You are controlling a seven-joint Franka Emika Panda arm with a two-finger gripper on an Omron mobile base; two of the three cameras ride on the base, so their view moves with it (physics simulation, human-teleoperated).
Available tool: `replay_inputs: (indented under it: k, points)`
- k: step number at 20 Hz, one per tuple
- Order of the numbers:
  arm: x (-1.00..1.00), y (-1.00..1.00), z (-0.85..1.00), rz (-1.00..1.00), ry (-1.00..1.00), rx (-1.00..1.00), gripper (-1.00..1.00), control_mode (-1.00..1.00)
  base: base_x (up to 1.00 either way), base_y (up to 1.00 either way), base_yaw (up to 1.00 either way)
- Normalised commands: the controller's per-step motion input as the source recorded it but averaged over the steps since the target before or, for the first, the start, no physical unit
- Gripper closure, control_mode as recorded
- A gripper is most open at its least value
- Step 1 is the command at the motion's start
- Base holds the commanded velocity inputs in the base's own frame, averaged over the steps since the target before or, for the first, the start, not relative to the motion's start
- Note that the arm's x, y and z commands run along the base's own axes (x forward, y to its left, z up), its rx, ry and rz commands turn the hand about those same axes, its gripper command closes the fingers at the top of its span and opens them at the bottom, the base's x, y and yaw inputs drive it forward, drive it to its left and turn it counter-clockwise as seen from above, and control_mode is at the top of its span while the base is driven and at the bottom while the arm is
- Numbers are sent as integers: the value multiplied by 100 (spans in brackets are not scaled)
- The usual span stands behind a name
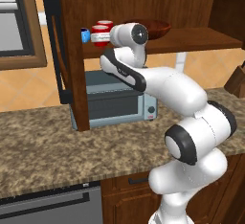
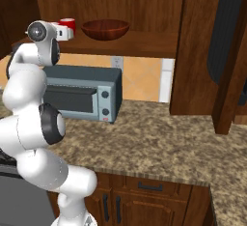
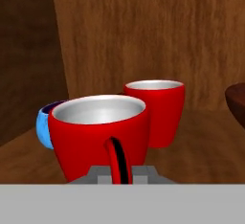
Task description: Gather all objects into one cabinet and sort the glasses and bowls to opposite sides.
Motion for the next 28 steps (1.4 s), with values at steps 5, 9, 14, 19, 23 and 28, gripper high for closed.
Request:
replay_inputs:
  k: [5, 9, 14, 19, 23, 28]
  points:
    - [0, 3, 0, -2, 0, 1, -100, -100, 0, 0, 0]
    - [0, 0, 4, -3, 0, 0, -100, -100, 0, 0, 0]
    - [-21, 0, 15, -7, 0, 1, -100, -100, 0, 0, 0]
    - [-55, -18, 15, -11, 0, 4, -100, -100, 0, 0, 0]
    - [-79, -30, 6, -17, 0, 14, -100, -100, 0, 0, 0]
    - [-39, -65, 47, -20, 1, 22, -100, -100, 0, 0, 0]
